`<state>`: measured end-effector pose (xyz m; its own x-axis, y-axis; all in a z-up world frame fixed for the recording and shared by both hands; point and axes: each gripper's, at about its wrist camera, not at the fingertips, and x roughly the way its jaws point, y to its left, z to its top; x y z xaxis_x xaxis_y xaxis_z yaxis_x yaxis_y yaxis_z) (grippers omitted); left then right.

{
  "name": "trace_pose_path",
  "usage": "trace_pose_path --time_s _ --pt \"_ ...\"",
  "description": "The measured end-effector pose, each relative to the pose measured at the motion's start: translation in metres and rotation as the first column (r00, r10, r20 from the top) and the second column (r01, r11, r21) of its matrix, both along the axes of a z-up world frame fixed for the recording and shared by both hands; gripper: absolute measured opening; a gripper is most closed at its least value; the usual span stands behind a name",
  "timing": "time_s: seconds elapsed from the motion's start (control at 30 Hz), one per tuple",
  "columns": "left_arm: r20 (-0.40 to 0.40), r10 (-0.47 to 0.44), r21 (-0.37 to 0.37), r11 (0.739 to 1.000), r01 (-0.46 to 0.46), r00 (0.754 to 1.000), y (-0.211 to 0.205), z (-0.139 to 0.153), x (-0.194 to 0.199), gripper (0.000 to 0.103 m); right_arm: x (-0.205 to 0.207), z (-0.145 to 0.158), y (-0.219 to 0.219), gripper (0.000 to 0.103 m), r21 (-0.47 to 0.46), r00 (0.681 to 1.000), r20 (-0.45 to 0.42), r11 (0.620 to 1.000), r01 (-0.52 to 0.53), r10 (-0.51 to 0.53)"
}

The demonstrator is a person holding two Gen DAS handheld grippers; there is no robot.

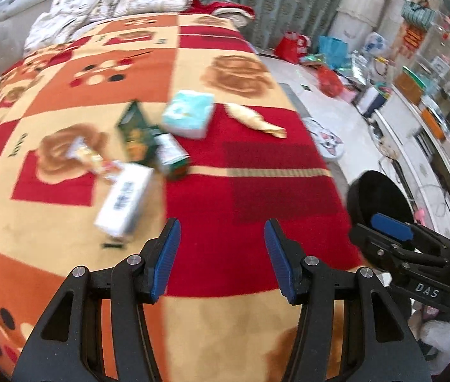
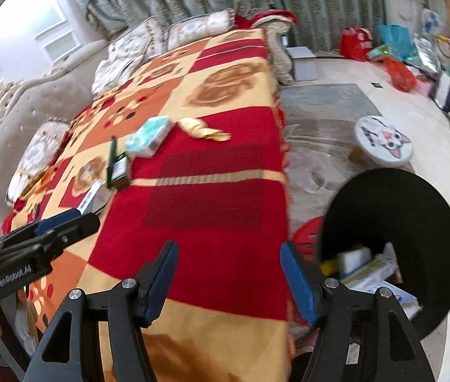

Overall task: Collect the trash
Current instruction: 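Reach back to the blanket and grasp the white barcode box with the left tool, then grasp the teal tissue pack with the right tool while the left tool holds the box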

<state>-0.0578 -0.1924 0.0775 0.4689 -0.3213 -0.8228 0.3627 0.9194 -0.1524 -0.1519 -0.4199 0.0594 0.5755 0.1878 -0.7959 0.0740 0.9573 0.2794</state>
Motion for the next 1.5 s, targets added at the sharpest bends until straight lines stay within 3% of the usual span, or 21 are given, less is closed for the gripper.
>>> trace_pose_path --time_s 0.33,0.7,0.77,0.8,0.93,1.13,1.5 --pt "-0.026 0.129 0.028 0.991 -0.129 0.991 0.070 -0.011 0.032 0.054 0.022 -0.004 0.040 0.066 -0.014 0.996 -0.017 0.996 -0.093 0.092" --pt "-0.116 0.058 0.048 0.997 -0.052 0.992 0.053 -0.042 0.066 0.053 0.050 -0.007 0.057 0.067 -0.022 0.990 -0.039 0.991 -0.134 0.133" --pt "-0.132 0.048 0.039 0.998 -0.043 0.990 0.053 -0.047 0.072 0.044 0.052 -0.007 0.059 0.067 -0.022 0.990 -0.037 0.990 -0.140 0.139" --pt "-0.137 0.046 0.038 0.998 -0.041 0.989 0.054 -0.048 0.074 0.032 0.054 -0.007 0.060 0.067 -0.022 0.989 -0.037 0.990 -0.142 0.141" --pt "-0.110 0.046 0.001 0.999 -0.046 0.993 0.066 -0.034 0.069 0.026 0.065 -0.010 0.065 0.067 -0.020 0.987 -0.038 0.987 -0.157 0.156" --pt "-0.078 0.084 -0.029 0.996 -0.086 0.993 0.085 -0.016 0.064 0.026 0.099 -0.013 0.074 0.067 0.005 0.984 -0.034 0.985 -0.174 0.174" --pt "-0.055 0.161 -0.036 0.986 -0.163 0.985 0.108 -0.013 0.071 0.026 0.180 -0.012 0.097 0.071 -0.001 0.990 -0.016 0.990 -0.138 0.138"
